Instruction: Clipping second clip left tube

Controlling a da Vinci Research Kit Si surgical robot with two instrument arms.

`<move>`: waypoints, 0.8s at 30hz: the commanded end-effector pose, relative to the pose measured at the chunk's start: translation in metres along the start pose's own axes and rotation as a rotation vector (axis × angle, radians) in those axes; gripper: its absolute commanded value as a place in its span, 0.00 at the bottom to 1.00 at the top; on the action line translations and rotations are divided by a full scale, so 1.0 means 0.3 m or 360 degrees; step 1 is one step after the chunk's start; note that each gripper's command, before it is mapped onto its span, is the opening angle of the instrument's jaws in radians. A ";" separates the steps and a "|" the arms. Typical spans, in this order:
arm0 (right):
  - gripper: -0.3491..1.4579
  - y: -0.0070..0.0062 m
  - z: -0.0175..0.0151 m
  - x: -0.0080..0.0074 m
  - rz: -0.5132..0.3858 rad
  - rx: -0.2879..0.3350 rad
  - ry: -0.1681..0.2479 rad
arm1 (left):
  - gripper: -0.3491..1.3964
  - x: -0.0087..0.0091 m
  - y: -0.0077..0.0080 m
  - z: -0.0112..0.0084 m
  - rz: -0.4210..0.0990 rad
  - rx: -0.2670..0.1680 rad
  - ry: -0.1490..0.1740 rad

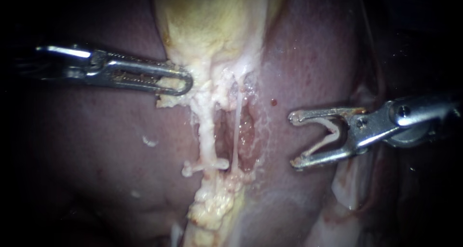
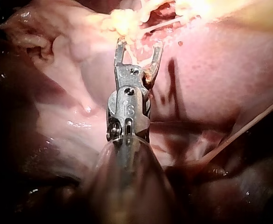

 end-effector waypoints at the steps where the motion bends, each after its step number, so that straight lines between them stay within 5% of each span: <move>1: 0.45 0.0000 0.000 0.0000 0.0000 0.0000 0.0000 | 0.00 0.0005 0.0001 -0.0008 -0.0001 -0.0005 -0.0002; 12: 0.46 0.0000 0.003 0.0021 0.0004 -0.0009 -0.0001 | 0.00 0.0126 0.0081 -0.0211 -0.0045 -0.0008 0.0043; 24: 0.47 -0.0019 0.018 0.0104 0.0120 0.0120 0.0039 | 0.00 0.0115 0.0079 -0.0209 -0.0042 -0.0001 0.0047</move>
